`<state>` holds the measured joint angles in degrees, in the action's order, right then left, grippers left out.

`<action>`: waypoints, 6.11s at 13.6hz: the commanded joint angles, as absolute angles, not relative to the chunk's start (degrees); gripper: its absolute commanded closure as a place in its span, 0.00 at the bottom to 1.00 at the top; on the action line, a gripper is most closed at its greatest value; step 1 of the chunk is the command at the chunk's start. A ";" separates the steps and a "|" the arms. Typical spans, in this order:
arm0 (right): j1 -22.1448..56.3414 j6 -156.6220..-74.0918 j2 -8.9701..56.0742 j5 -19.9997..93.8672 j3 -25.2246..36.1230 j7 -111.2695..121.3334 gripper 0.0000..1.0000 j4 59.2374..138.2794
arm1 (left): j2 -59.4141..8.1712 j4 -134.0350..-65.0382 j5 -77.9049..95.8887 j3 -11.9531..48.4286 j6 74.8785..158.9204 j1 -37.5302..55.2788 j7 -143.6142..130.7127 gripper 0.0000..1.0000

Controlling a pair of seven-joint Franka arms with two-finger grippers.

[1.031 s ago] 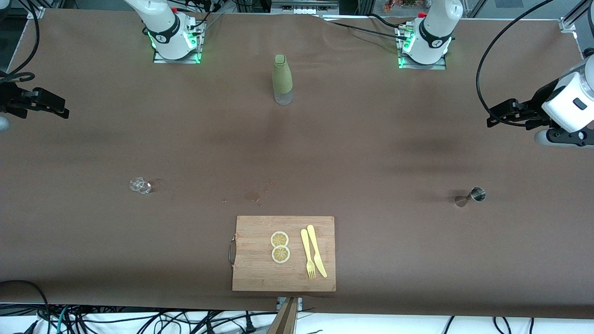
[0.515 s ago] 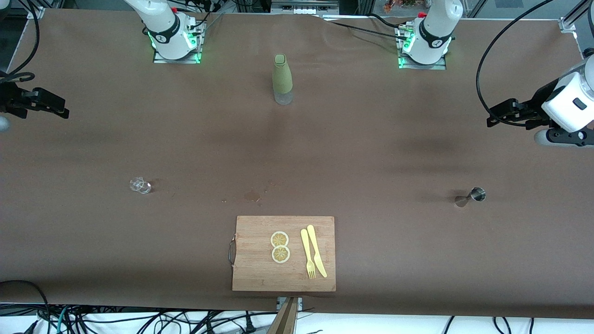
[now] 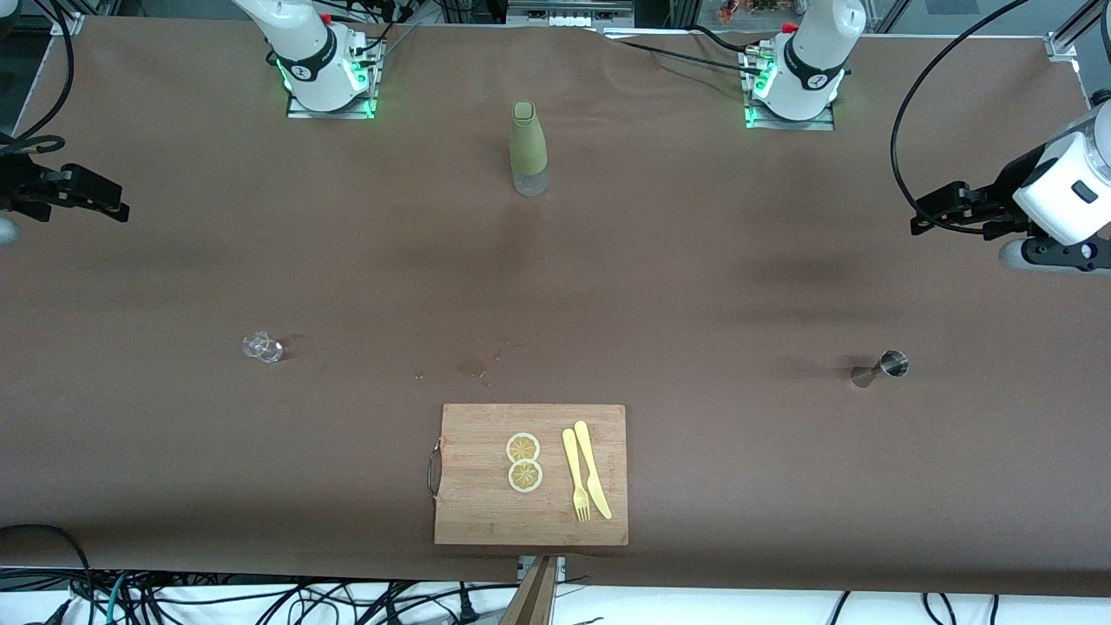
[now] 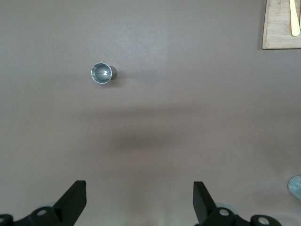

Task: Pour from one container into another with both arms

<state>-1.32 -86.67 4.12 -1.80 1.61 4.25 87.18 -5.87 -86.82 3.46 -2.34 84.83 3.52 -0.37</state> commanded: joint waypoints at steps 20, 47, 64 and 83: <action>-2.98 -85.60 11.42 -1.14 1.67 16.73 0.00 86.13 | -12.29 -88.24 3.60 -2.55 89.64 -10.89 31.86 0.00; -15.56 -99.49 43.06 44.10 7.29 123.46 0.00 89.74 | -57.91 -76.82 57.98 -8.88 91.67 -23.20 126.44 0.00; -17.75 -96.86 53.79 64.42 8.26 141.06 0.00 88.68 | -60.21 -77.34 72.42 -9.58 88.59 -21.01 144.23 0.26; -16.44 -95.54 56.34 68.64 5.71 145.10 0.19 88.77 | -57.67 -76.82 71.99 -9.41 88.68 -20.57 142.58 1.00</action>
